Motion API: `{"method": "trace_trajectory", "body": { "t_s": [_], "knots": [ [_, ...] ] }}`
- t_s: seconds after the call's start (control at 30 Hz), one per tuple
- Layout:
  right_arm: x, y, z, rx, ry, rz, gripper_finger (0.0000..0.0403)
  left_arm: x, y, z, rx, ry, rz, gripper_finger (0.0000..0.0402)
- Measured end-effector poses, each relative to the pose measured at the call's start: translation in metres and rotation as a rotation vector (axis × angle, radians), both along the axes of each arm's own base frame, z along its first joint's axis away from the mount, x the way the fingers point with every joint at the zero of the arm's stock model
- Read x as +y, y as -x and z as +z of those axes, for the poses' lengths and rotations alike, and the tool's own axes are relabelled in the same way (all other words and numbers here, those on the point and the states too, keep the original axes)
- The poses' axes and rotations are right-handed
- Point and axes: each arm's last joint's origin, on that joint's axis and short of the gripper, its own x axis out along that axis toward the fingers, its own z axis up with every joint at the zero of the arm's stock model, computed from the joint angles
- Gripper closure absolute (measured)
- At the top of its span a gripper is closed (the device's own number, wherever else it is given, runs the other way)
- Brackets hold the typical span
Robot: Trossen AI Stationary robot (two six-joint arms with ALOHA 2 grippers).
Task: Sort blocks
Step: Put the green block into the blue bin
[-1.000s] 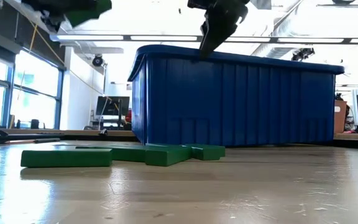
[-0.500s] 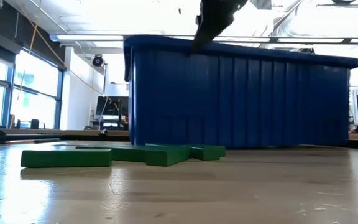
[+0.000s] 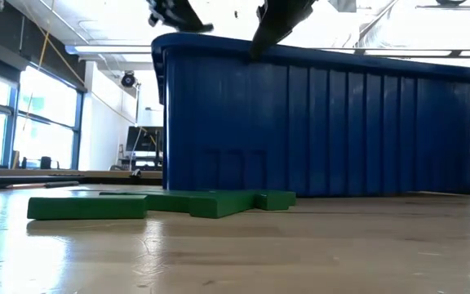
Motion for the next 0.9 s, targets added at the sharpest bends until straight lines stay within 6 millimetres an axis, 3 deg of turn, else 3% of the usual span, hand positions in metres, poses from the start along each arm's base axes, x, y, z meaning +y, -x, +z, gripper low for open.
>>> {"method": "trace_trajectory", "body": {
  "t_s": [0.2, 0.5, 0.67, 0.9],
  "knots": [
    [-0.006, 0.025, 0.038, -0.117, 0.001, -0.062, 0.0237, 0.07, -0.016, -0.003, 0.079, 0.103, 0.07, 0.0313],
    [0.006, 0.087, 0.102, -0.363, 0.006, -0.144, 0.0232, 0.143, -0.052, -0.046, 0.223, 0.234, 0.118, 0.0313],
    [0.022, 0.107, 0.112, -0.427, 0.016, -0.196, 0.0232, 0.171, -0.081, -0.065, 0.328, 0.323, 0.144, 0.0313],
    [0.043, 0.107, 0.104, -0.414, 0.054, -0.219, 0.0231, 0.199, -0.104, -0.093, 0.381, 0.479, 0.26, 0.0313]
  ]
}}
